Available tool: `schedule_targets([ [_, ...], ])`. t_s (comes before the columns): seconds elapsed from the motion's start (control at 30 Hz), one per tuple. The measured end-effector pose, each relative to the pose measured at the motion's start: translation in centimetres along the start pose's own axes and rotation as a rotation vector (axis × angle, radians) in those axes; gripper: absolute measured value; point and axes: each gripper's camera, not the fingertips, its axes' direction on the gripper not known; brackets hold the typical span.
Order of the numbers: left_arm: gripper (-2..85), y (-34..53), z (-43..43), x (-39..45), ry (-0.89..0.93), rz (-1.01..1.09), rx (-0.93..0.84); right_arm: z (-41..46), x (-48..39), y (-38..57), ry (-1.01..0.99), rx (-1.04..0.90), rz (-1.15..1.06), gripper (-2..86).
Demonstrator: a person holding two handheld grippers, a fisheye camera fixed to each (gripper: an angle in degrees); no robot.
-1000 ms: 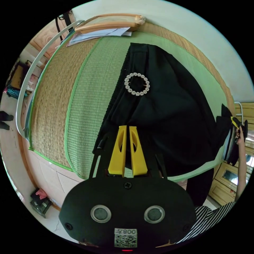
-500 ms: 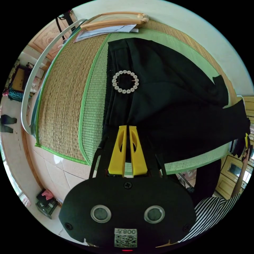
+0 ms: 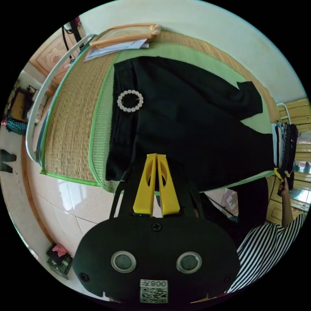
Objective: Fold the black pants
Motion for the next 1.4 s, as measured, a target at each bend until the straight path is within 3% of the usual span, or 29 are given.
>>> schedule_targets([
  [0.1,0.0,0.1,3.8,0.4,-0.023,-0.02,-0.104,1.1,2.1,0.4,-0.027,-0.025,0.057,0.4],
  [0.17,0.0,0.2,4.9,0.2,-0.007,-0.054,-0.079,1.1,3.0,1.0,-0.039,-0.019,0.081,0.3],
  [0.4,0.1,-1.2,8.3,0.9,-0.058,-0.035,-0.14,3.7,-6.0,1.4,0.084,-0.016,-0.186,0.0],
  [0.53,0.1,-2.0,9.0,2.3,-0.043,-0.034,-0.044,10.4,-10.0,1.2,0.297,-0.126,-0.331,-0.1],
  [0.7,0.3,-5.1,9.5,5.6,0.16,0.037,0.134,9.1,-9.6,1.5,0.228,-0.077,-0.315,0.5],
  [0.87,1.3,-13.2,12.7,12.7,0.311,0.237,0.176,8.3,-16.2,-3.3,0.15,0.038,-0.429,2.7],
  [1.1,3.1,-21.3,16.3,22.7,0.435,0.437,0.218,12.8,-25.6,-17.4,0.053,0.1,-0.523,7.5],
  [1.27,6.5,-25.4,20.5,35.2,0.491,0.731,0.205,16.1,-25.1,-24.8,0.02,0.063,-0.469,7.0],
  [1.4,7.3,-28.6,23.7,41.5,0.474,0.819,0.206,18.4,-21.2,-28.0,-0.064,0.022,-0.403,5.6],
])
